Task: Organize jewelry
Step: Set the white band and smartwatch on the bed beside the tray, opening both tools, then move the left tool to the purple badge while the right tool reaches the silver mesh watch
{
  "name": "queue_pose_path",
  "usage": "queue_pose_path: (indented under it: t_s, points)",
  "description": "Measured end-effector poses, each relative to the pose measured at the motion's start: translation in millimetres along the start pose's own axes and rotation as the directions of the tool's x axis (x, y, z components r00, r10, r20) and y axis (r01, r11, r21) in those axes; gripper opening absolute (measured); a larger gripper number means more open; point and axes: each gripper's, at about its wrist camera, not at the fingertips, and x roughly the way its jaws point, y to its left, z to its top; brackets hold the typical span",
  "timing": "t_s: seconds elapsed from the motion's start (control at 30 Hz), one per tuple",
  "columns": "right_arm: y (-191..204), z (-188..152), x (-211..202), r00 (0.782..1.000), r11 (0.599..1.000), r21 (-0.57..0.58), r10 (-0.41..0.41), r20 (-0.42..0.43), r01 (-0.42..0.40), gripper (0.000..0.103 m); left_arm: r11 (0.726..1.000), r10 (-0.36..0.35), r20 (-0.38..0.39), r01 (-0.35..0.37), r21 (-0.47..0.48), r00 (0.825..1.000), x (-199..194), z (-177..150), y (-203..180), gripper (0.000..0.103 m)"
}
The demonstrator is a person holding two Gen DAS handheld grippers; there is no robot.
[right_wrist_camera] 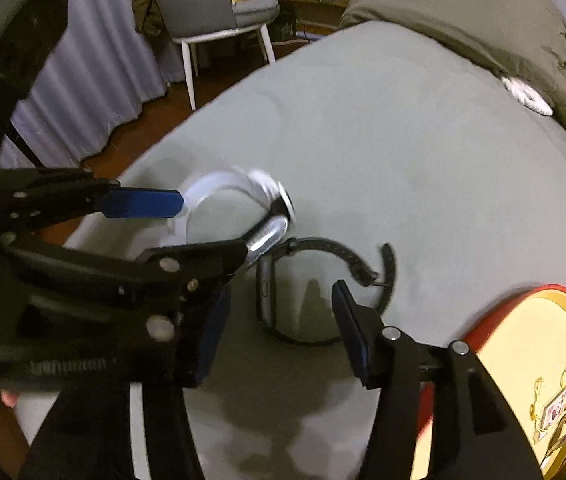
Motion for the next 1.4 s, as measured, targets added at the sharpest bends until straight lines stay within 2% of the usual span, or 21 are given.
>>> queue_pose_path:
  t_s: [0.03,0.23,0.3,0.37,0.47,0.6,0.73,0.9,1.07,1.17,1.4]
  points:
    - [-3,0,-7,1.000,1.000,0.002,-0.003,0.010,0.003,0.053,1.000,0.016,0.013,-0.015,-0.008,1.000,-3,1,0,0.069]
    - [-30,-13,-55,0.997,0.999,0.009,-0.037,0.073,0.036,0.055,1.000,-0.008,0.081,0.009,-0.016,0.997,-20,8,-15,0.071]
    - [-46,-20,-74,0.994,0.999,0.030,-0.048,0.100,0.045,0.056,1.000,-0.021,0.099,0.020,0.013,0.995,-23,12,-33,0.076]
    - [-68,-30,-98,0.989,0.996,0.064,-0.069,0.131,0.061,0.063,0.998,-0.047,0.108,0.042,0.049,0.993,-25,13,-52,0.082]
    - [-105,-46,-126,0.982,0.989,0.123,-0.105,0.159,0.086,0.063,0.992,-0.063,0.111,0.051,0.112,0.992,-24,14,-82,0.088]
    - [-154,-72,-147,0.976,0.971,0.207,-0.153,0.157,0.119,0.063,0.973,-0.086,0.100,0.062,0.224,0.991,-17,14,-137,0.092]
    - [-201,-105,-155,0.974,0.945,0.306,-0.165,0.154,0.112,0.063,0.945,-0.096,0.081,0.066,0.321,0.992,-9,10,-182,0.094]
    - [-239,-130,-152,0.981,0.914,0.392,-0.159,0.110,0.105,0.063,0.909,-0.122,0.034,0.097,0.404,0.992,7,0,-226,0.096]
    - [-251,-150,-151,0.980,0.915,0.376,-0.185,0.070,0.146,0.063,0.870,-0.119,-0.021,0.115,0.480,0.993,29,-11,-273,0.096]
    - [-259,-165,-151,0.981,0.917,0.368,-0.186,0.048,0.156,0.063,0.853,-0.110,-0.046,0.118,0.509,0.993,39,-20,-288,0.096]
    - [-275,-184,-126,0.980,0.916,0.351,-0.195,-0.036,0.195,0.063,0.822,-0.039,-0.101,0.090,0.563,0.994,71,-39,-318,0.097]
